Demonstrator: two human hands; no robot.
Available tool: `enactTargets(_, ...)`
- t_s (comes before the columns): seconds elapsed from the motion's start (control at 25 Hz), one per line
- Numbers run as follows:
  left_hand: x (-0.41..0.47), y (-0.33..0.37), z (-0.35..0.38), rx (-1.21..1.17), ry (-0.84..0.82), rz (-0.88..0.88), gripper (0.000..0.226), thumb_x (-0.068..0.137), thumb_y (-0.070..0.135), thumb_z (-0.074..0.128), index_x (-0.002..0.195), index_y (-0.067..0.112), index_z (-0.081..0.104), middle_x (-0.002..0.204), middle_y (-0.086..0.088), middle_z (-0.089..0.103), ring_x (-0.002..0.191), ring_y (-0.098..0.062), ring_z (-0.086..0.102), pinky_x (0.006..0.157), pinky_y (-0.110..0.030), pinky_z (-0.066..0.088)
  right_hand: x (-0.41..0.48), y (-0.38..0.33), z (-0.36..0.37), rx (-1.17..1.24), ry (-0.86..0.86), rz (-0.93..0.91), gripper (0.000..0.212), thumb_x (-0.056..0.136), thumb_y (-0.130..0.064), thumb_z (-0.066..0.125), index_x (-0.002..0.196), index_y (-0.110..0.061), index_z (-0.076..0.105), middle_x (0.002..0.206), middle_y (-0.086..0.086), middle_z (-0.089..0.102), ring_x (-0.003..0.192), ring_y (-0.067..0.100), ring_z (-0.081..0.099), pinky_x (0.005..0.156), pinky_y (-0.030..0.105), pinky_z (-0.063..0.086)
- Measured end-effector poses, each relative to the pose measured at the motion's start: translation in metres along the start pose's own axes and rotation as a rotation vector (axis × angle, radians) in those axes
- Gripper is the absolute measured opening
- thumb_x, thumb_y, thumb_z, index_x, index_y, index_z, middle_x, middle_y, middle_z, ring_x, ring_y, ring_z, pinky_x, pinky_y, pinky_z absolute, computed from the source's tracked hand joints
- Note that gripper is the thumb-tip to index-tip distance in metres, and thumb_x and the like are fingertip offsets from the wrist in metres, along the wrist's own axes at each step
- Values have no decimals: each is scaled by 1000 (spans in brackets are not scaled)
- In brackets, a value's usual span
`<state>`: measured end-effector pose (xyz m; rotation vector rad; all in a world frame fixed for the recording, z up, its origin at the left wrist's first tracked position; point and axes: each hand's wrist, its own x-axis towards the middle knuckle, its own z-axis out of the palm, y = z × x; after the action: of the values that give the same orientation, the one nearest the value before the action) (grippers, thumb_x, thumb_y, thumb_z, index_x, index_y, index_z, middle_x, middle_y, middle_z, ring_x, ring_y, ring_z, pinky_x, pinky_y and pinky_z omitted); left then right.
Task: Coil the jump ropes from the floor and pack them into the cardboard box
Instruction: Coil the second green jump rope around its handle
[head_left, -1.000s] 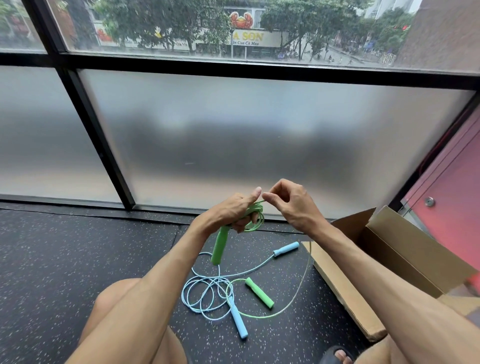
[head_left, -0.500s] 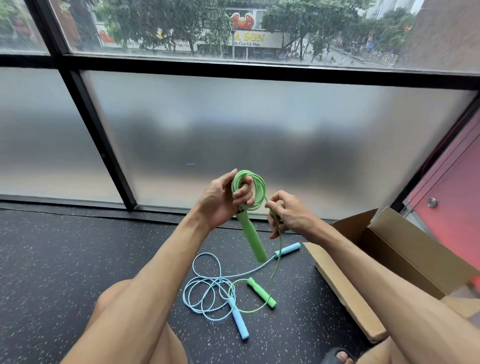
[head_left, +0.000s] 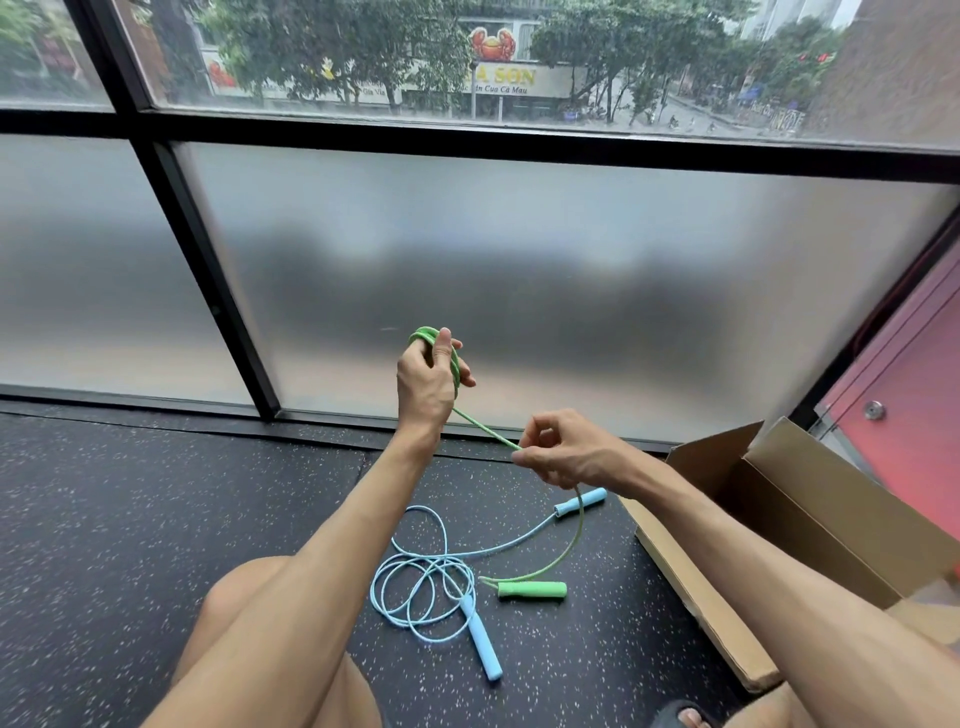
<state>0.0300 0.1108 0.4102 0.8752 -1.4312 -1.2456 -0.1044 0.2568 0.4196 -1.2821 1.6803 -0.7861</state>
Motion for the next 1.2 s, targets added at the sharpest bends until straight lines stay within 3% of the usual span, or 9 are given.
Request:
enactTargets(0.2,-8,-7,5,391,-263,7,36,102,32,50,93,-1,63,58,-5,64,46,-12,64,51,-25,50,-4,-9,-4,-85,158,-201,20,94,-19,66,85,-2,68,60,0,55,50,8,45,48,19,37)
enactTargets(0.36,-15,-2,12,455,-609,-99,41,105,35,43,86,4,64,56,-7,60,41,-14,57,48,-23,42,-2,-5,-11,-183,311,-314,23,96,-26,63,81,-11,72,55,-8,50,50,7,38,50,25,32)
enactTargets(0.48,-26,9,15,393,-848,-238,60,105,47,29,80,5,64,50,-5,52,41,-17,49,49,-25,42,1,1,-17,-198,419,-352,23,92,-26,68,78,-9,70,56,-10,54,50,4,38,51,21,32)
enactTargets(0.6,-34,16,13,261,-998,-338,73,101,62,24,67,5,56,45,-5,32,41,-19,31,50,-28,37,4,3,-22,-116,442,-336,30,85,-36,74,74,-11,63,59,2,55,54,9,42,53,29,36)
enactTargets(0.68,-33,19,11,85,-1075,-370,74,102,61,23,52,12,47,42,-2,22,43,-19,16,49,-30,30,5,3,-26,-44,430,-292,36,84,-41,74,72,-11,59,56,1,49,53,13,40,52,31,33)
enactTargets(0.8,-26,23,8,-261,-1063,-515,68,105,48,25,49,16,47,37,5,17,40,-18,8,46,-28,25,7,5,-26,113,386,-225,31,93,-34,64,78,-8,56,57,3,50,51,18,43,55,39,44)
enactTargets(0.96,-18,25,4,-691,-953,-548,49,104,31,28,73,5,57,43,4,20,38,-12,16,47,-25,33,8,6,-21,296,281,-109,19,103,-19,48,92,-3,48,64,14,53,50,22,50,70,59,58)
enactTargets(1.04,-16,25,3,-818,-875,-526,44,105,31,27,86,3,54,49,2,28,42,-12,24,56,-27,38,7,7,-17,295,239,-39,17,105,-17,44,95,-3,46,68,18,55,53,23,54,71,58,59)
enactTargets(1.2,-13,22,8,-858,-569,-480,48,107,36,26,98,0,56,65,-2,38,55,-16,40,76,-31,42,5,7,-8,234,125,66,13,104,-15,47,105,-3,45,74,18,62,59,26,61,59,42,61)
